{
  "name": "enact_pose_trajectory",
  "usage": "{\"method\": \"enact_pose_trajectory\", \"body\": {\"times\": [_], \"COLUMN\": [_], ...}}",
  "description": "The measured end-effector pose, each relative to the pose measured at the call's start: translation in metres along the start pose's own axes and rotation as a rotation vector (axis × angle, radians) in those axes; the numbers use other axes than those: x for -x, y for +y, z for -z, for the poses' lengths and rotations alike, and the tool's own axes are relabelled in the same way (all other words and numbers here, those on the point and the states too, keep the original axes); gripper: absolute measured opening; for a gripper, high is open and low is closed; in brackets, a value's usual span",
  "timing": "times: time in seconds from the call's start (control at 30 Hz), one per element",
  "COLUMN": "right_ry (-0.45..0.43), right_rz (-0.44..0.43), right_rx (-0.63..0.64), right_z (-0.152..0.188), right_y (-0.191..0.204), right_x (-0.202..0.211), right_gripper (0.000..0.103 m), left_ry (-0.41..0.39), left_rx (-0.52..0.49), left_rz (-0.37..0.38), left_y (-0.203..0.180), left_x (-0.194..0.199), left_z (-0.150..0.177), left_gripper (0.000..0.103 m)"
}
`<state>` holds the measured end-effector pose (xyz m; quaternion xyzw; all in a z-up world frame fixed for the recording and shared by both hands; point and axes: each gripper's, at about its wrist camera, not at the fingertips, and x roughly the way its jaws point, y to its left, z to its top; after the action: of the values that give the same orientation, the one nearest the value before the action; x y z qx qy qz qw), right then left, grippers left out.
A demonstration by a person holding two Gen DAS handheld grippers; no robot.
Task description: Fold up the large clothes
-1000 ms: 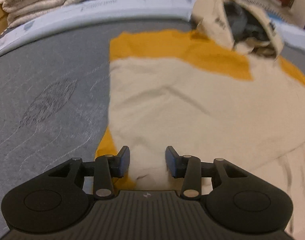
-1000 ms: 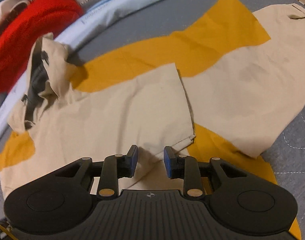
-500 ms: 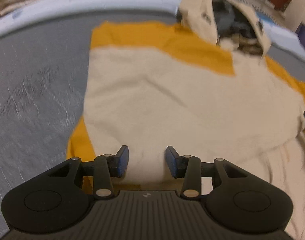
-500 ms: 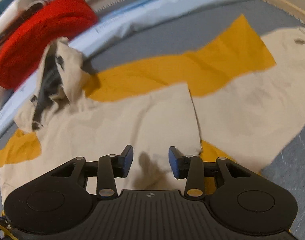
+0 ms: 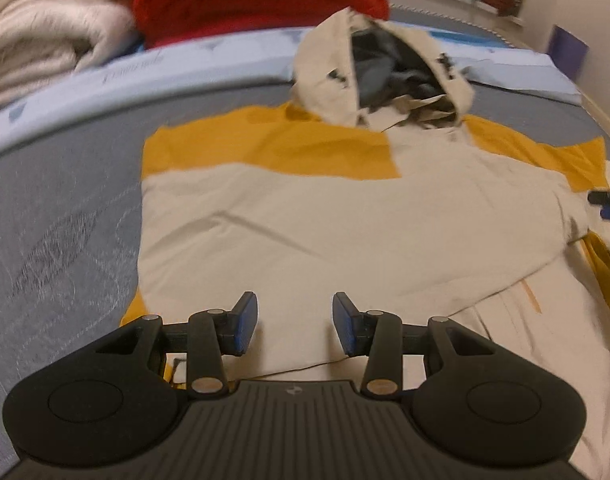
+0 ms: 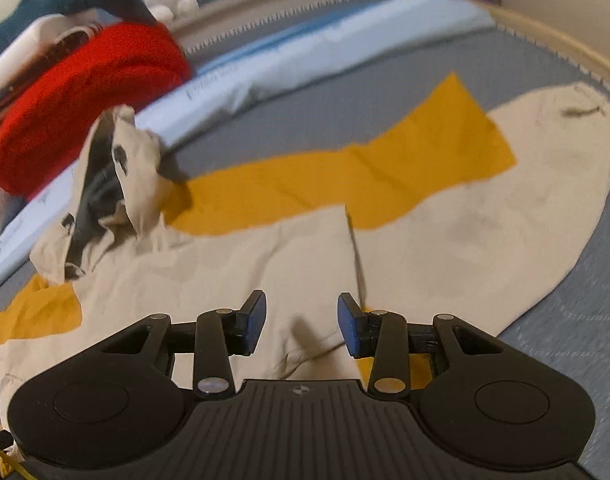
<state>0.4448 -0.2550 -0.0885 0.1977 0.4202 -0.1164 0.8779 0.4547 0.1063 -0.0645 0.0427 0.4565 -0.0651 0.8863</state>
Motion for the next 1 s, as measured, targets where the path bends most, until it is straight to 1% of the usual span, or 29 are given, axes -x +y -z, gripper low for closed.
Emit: {"method": "enact_pose_trajectory", "body": {"times": [0.23,0.37,0.4,0.43,0.47,0.5,0.53,0.67,0.73,0.9,1.0], "right_ry": [-0.099,-0.158,-0.166,-0.173,-0.177,-0.184,-0.195,-0.245,-0.263,-0.277,-0.285], "right_rz": [-0.013,-0.014,-0.018,-0.024,-0.028,-0.027,-0.014,0.059,0.1,0.166,0.194], "right_rx": [0.04,0.057,0.05,0.038,0.026,0.013,0.0,-0.052,-0.107,-0.225,-0.268], "right_z": [-0.001,-0.001,-0.002,-0.004,-0.005,-0.008,-0.011,-0.023,-0.03,-0.045,-0.048], "right_y": [-0.014,-0.028,-0.034,-0.042,-0.05,-0.059,-0.07,-0.116,-0.144,-0.212,-0.242], "right_x": [0.031,0.047,0.05,0.053,0.055,0.058,0.06,0.069,0.072,0.07,0.061], "right_gripper": [0.041,0.041,0.036,0.025,0.021,0.017,0.016,0.017,0.017,0.017,0.018], "left_ry": [-0.032,-0.046,-0.048,-0.05,-0.051,-0.053,-0.055,-0.055,-0.048,-0.04,-0.034], "left_rx": [-0.019,-0.029,-0.03,-0.031,-0.032,-0.034,-0.038,-0.05,-0.046,-0.04,-0.04], "left_rz": [0.019,0.029,0.032,0.037,0.042,0.046,0.05,0.054,0.052,0.05,0.048], "left_y": [-0.021,-0.033,-0.035,-0.037,-0.039,-0.041,-0.043,-0.047,-0.048,-0.047,-0.047], "left_x": [0.009,0.012,0.012,0.013,0.013,0.013,0.013,0.01,0.007,0.0,-0.003], "left_z": [0.006,0.007,0.007,0.007,0.006,0.006,0.006,0.006,0.005,0.002,0.002], "left_gripper": [0.046,0.046,0.046,0.046,0.046,0.046,0.046,0.046,0.046,0.046,0.046]}}
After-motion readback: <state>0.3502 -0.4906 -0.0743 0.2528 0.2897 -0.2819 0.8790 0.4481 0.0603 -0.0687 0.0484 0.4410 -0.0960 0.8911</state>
